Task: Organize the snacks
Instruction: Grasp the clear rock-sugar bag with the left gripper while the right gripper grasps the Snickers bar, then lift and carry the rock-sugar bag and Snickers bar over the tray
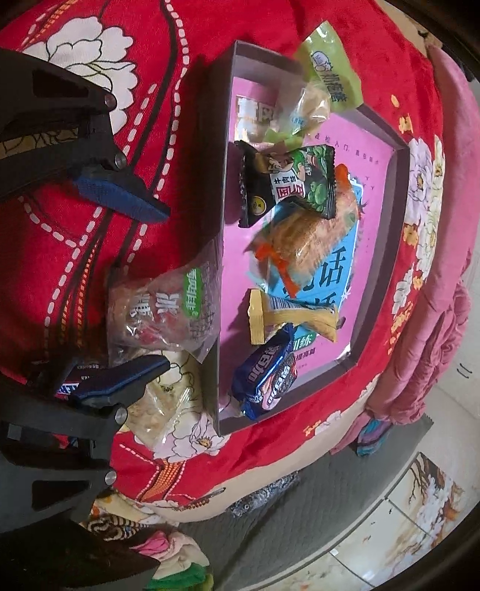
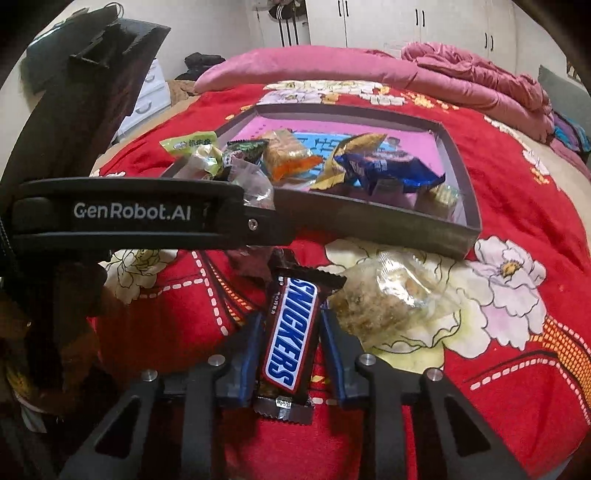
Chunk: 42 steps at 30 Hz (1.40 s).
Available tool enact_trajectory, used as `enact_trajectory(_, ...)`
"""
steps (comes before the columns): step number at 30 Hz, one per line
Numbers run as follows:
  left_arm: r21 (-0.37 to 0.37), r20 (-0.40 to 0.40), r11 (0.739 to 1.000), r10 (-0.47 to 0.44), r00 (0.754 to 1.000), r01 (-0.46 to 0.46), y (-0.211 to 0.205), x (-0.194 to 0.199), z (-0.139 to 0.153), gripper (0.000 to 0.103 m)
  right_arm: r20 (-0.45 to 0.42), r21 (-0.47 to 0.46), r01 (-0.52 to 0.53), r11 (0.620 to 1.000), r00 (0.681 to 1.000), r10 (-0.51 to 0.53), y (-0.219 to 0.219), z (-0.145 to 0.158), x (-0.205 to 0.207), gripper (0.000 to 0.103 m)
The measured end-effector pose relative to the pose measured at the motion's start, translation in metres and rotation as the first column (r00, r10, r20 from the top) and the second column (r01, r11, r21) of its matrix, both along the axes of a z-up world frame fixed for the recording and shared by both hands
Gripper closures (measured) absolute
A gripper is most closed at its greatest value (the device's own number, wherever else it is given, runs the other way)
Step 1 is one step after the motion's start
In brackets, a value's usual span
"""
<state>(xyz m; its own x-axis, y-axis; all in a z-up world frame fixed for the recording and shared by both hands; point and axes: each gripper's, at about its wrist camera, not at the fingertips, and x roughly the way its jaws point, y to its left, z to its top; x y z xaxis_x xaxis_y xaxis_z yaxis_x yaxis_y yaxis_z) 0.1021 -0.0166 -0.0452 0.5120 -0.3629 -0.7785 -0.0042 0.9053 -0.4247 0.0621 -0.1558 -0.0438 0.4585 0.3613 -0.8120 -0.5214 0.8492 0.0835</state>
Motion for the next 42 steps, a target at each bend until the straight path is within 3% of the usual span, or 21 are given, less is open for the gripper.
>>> enact_trajectory(2,-0.003,0.001,1.0,-0.008,1.0,0.008,-0.001,0.0,0.0,0.037,-0.005,0.01,0.003,1.0,1.0,-0.003,-0.002,0.0,0.0,0.071)
enact_trajectory(5,-0.007,0.003,1.0,-0.028,1.0,0.028,-0.004,0.001,0.0,0.058,-0.019,0.032,0.009,0.999,1.0,-0.008,-0.004,0.0,0.003,0.073)
enact_trajectory(10,-0.016,0.013,0.999,-0.031,0.999,0.031,-0.003,0.001,0.003,0.062,-0.044,0.098,0.037,0.995,0.998,-0.033,-0.014,0.005,0.005,0.073)
enact_trajectory(20,-0.037,0.069,0.999,-0.005,0.998,0.008,0.009,-0.006,0.018,0.066,-0.024,0.201,0.054,0.978,0.998,-0.05,-0.025,0.019,0.006,0.074)
enact_trajectory(34,0.037,0.169,0.999,0.008,0.986,-0.014,0.013,-0.018,0.041,0.066,0.02,0.28,0.058,0.958,0.998,-0.067,-0.031,0.035,0.015,0.074)
enact_trajectory(42,0.041,0.244,0.997,0.047,0.969,-0.059,0.024,-0.024,0.056,0.066,0.072,0.318,0.04,0.947,0.995,-0.067,-0.03,0.05,0.018,0.074)
